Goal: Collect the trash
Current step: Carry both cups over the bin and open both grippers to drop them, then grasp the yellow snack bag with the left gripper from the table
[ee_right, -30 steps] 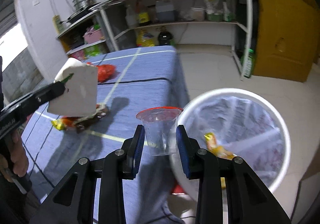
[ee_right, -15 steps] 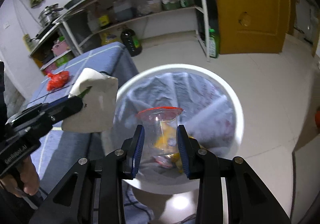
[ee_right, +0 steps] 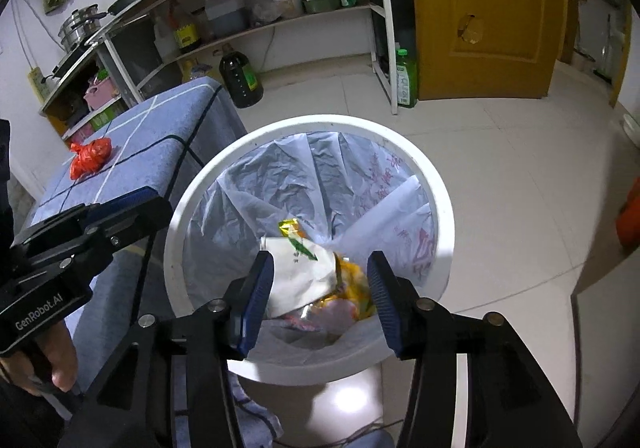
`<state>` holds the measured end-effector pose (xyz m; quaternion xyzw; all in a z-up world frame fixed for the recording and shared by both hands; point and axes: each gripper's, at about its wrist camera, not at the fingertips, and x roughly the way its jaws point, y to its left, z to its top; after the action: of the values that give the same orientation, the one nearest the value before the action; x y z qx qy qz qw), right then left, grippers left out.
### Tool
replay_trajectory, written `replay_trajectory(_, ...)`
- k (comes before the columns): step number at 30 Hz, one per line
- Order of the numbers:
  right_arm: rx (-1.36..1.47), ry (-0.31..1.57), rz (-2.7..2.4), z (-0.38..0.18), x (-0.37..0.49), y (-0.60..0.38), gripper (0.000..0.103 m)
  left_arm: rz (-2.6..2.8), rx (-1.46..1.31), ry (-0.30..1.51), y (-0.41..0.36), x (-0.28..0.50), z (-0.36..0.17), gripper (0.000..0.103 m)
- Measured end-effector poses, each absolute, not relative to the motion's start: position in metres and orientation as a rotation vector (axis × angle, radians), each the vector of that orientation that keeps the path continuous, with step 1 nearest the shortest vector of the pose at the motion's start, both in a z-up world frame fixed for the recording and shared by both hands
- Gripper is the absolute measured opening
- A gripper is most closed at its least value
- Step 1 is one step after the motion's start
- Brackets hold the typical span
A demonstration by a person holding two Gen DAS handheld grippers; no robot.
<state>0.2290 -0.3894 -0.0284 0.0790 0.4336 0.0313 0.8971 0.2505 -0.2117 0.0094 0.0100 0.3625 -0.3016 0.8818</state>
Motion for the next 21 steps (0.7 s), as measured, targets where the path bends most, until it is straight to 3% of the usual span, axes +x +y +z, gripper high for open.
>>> replay_trajectory(21,0.119,0.739,0.168,0.026,0.207,-0.336,0.050,-0.480,-0.006,0.641,-0.120,0.213,0.048,0.032)
